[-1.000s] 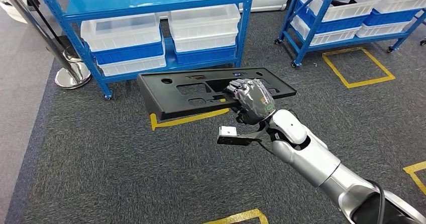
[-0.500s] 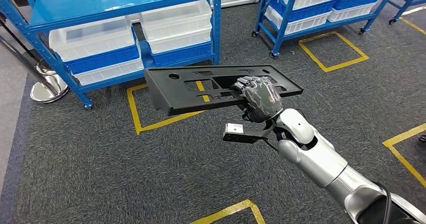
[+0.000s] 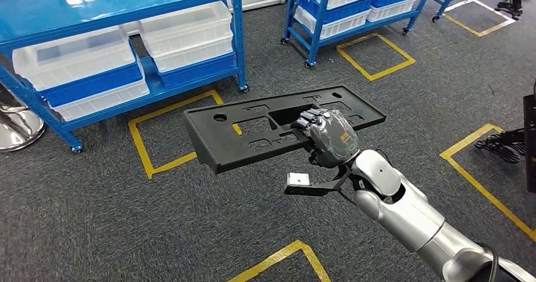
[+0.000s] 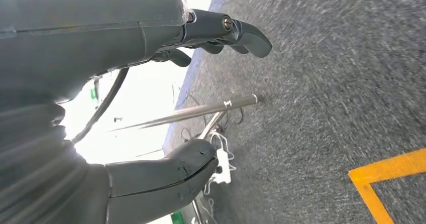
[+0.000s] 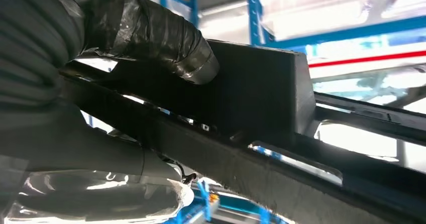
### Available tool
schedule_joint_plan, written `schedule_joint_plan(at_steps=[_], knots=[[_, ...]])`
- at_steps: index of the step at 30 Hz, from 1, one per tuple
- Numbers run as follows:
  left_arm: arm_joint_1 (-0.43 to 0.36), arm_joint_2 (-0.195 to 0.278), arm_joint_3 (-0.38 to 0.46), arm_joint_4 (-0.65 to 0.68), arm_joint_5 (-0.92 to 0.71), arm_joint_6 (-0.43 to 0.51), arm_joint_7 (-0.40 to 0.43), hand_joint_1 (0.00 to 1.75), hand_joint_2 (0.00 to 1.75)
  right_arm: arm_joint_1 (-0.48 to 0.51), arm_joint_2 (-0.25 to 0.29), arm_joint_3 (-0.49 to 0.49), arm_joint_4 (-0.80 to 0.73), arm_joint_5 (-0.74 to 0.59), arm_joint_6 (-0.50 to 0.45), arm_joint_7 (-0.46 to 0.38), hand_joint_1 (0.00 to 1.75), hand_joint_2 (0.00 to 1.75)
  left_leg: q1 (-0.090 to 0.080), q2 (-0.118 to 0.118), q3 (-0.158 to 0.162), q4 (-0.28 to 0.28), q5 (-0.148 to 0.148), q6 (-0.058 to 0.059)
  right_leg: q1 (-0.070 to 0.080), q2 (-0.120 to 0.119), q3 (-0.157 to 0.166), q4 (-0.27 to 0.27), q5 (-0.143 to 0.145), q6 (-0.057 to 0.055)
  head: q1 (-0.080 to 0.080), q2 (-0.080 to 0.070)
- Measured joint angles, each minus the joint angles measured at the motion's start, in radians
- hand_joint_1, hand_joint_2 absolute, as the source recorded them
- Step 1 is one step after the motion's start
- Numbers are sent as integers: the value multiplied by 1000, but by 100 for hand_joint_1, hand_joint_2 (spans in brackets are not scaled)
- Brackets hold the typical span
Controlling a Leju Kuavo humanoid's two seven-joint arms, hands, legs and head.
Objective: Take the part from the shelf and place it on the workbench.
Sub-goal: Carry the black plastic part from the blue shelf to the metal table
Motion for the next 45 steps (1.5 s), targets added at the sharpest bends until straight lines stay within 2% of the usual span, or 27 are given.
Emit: schedule_joint_plan(at_steps=[2,4,6,8,10,12,13,14,15,17,19,21,22,24,26,28,29,31,33,35,37,38,40,41,43,44,45], knots=[[0,0,0,0,-1,-2,1,0,175,3,7,2,-9,7,-2,9,175,175,-4,19,0,8,-5,-8,6,-48,81,-140,41,-10,0,0],[-1,0,0,0,-1,-3,2,0,175,4,14,4,-17,9,-4,14,175,175,-9,37,1,12,-10,-17,15,-72,111,-201,50,-22,0,0],[-2,0,0,0,-2,-3,2,0,175,7,18,5,-21,12,-4,16,175,175,-11,54,3,11,-13,-25,14,-47,108,-202,56,-33,0,0],[-2,0,0,1,-4,-4,2,0,175,9,21,6,-25,14,-5,16,175,175,-8,27,-4,36,-37,-36,7,-25,106,-209,64,-45,-1,0],[0,0,0,1,-6,-5,2,0,175,9,27,8,-28,15,-5,16,175,175,-2,-31,-45,134,-100,-46,3,-3,102,-212,71,-55,-1,0],[3,1,0,1,-6,-5,2,0,175,11,33,10,-29,16,-5,15,175,175,2,-55,-102,261,-155,-50,3,23,96,-210,74,-58,-1,0],[4,1,0,1,-6,-5,3,0,175,13,35,12,-29,16,-5,15,175,175,2,-58,-116,291,-158,-51,3,36,94,-208,75,-58,-1,0],[5,1,0,1,-6,-5,3,0,175,15,36,13,-29,16,-5,15,175,175,3,-59,-113,284,-142,-50,3,50,92,-206,75,-58,-1,0],[5,2,0,1,-6,-5,3,0,175,16,36,13,-29,16,-5,15,175,175,4,-64,-89,235,-107,-49,3,64,92,-203,75,-57,-1,0],[4,4,0,1,-6,-5,2,0,175,16,37,13,-30,16,-5,15,175,175,7,-107,-25,96,-44,-43,3,89,89,-198,77,-52,-1,0],[3,6,0,2,-6,-5,2,0,175,17,37,13,-31,16,-7,15,175,175,9,-138,7,22,-23,-38,1,112,82,-197,82,-40,-1,0],[2,7,0,2,-6,-5,2,0,175,19,37,13,-33,16,-8,15,175,175,7,-122,9,16,-19,-32,-1,135,75,-202,92,-23,-1,0],[0,7,0,2,-6,-5,2,0,175,21,37,13,-33,16,-8,15,175,175,7,-110,11,10,-14,-25,-2,131,73,-201,92,-18,-1,0],[-2,7,0,2,-7,-5,1,0,175,22,35,13,-35,16,-10,15,175,175,11,-84,14,-3,-3,-11,2,81,53,-162,64,-10,0,0],[-2,8,0,2,-11,-3,-5,0,175,22,34,13,-37,16,-13,15,175,175,9,-58,11,-7,1,-4,2,26,-1,-46,-3,-3,1,0],[-2,9,0,2,-22,3,-16,0,175,27,34,13,-38,15,-15,15,175,175,8,-31,7,-6,1,-3,-3,16,-48,64,-44,5,1,0],[-4,9,0,2,-29,7,-23,0,175,30,34,12,-38,15,-16,15,175,175,8,-18,6,-5,1,-3,-5,14,-48,73,-39,7,1,0],[-10,10,0,1,-40,15,-36,0,175,32,31,9,-43,14,-20,15,175,175,8,5,5,0,-3,-7,-8,2,9,-19,13,9,1,0],[-18,10,0,1,-47,23,-50,0,175,31,26,3,-52,7,-25,15,175,175,5,25,4,9,-10,-18,-3,-32,78,-144,53,4,1,0],[-25,12,0,1,-50,30,-62,0,175,28,23,-3,-60,-5,-31,13,175,175,-1,45,4,16,-17,-29,6,-44,98,-192,59,-10,0,0],[-30,13,0,0,-45,36,-75,0,175,28,20,-9,-63,-22,-37,5,175,175,-1,59,6,17,-21,-40,7,-20,94,-195,63,-24,0,0],[-32,12,1,0,-38,38,-81,0,175,28,17,-14,-63,-31,-40,-1,175,175,1,45,5,24,-29,-46,6,-9,94,-197,65,-31,0,0],[-30,10,7,1,-15,38,-83,0,175,29,14,-26,-62,-48,-49,-15,175,175,7,-10,-19,86,-75,-56,1,9,93,-201,71,-43,0,0],[-26,8,12,3,-5,37,-81,0,175,30,13,-32,-62,-52,-56,-20,175,175,8,-38,-45,146,-109,-58,1,19,91,-201,72,-46,0,0],[-13,6,21,8,8,35,-75,0,175,39,13,-42,-63,-54,-68,-27,175,175,8,-55,-101,266,-159,-58,4,42,88,-200,73,-50,0,0],[-7,5,25,10,11,34,-72,0,175,45,13,-46,-63,-51,-72,-28,175,175,8,-57,-114,290,-157,-56,5,55,87,-199,73,-50,0,0],[-2,3,27,12,13,34,-70,0,175,50,13,-48,-63,-46,-73,-29,175,175,8,-58,-109,277,-137,-53,5,69,86,-197,73,-50,0,0]])
